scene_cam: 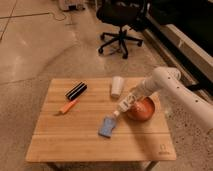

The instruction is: Place the bottle in the ceramic bowl

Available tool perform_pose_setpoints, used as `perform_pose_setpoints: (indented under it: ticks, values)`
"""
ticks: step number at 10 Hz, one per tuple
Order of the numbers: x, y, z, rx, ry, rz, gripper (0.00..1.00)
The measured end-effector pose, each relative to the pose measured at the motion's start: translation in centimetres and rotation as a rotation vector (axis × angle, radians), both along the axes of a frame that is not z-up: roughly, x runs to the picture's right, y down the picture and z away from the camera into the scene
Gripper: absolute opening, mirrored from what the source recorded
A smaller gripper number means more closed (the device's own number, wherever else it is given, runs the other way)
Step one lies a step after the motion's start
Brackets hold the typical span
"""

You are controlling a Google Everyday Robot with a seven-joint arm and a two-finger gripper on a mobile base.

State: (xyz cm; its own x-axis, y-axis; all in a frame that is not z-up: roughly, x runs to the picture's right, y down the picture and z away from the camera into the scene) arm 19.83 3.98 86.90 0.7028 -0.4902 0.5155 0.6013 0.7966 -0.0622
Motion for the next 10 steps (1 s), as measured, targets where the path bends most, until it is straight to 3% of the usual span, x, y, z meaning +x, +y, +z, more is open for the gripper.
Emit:
perform_pose_setpoints:
  ticks: [3,6,10]
  values:
    - [3.3,0.0,-0.3,-0.034,0.022,-0.017,0.78]
    - [3.9,0.0,-0.6,-0.043,0.02,-0.021,0.8]
    - [3.8,-0.1,-1.0,-0.026,0.035,-0.046,0.8]
